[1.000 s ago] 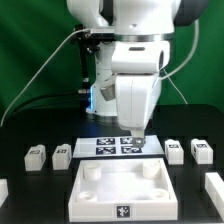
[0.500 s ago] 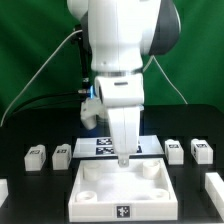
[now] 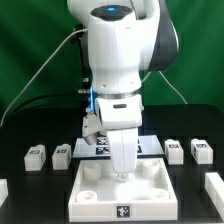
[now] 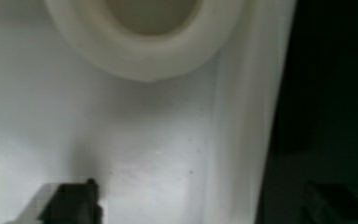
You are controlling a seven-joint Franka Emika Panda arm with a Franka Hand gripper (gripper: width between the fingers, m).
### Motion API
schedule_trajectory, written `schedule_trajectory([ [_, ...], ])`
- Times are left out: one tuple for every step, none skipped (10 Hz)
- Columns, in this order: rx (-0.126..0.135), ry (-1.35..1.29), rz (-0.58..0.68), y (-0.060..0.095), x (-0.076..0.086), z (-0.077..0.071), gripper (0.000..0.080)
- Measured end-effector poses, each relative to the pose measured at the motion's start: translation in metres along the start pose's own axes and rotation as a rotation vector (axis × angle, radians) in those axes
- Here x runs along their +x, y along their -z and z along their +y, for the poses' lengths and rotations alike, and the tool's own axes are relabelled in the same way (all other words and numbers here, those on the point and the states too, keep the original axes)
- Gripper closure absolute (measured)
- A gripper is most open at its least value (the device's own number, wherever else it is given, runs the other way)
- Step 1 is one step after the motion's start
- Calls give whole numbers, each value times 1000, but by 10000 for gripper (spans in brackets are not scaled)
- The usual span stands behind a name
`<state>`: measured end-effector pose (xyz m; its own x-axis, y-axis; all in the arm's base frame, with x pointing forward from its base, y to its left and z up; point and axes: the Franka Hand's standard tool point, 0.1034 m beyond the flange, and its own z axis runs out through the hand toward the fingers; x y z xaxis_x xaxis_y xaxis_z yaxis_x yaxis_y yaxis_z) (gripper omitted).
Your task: Assemble one leg
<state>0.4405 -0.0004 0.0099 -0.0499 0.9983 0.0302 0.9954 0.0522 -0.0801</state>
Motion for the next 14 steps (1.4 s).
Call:
schedule_trajectory([
  [0,0,0,0,0,0,391],
  [0,-1,0,0,0,0,391],
  [0,-1,0,0,-1,0,576],
  [0,-1,0,0,-1,0,706],
  [-8,-3,-1,1,-1,2,706],
  [-9,-4,-1,1,-1,2,737],
  [-9,-4,-1,1,-2,2,737],
  [-9,-4,-1,1,-2,2,737],
  [-9,-4,-1,1,-2,2,737],
  [-9,-4,-1,1,-2,2,737],
  [-9,-4,-1,1,-2,2,737],
  [-9,-4,-1,1,-2,2,736],
  [-10,-5,-1,1,-1,3,736],
  [-17,-38,2,2,5,9,736],
])
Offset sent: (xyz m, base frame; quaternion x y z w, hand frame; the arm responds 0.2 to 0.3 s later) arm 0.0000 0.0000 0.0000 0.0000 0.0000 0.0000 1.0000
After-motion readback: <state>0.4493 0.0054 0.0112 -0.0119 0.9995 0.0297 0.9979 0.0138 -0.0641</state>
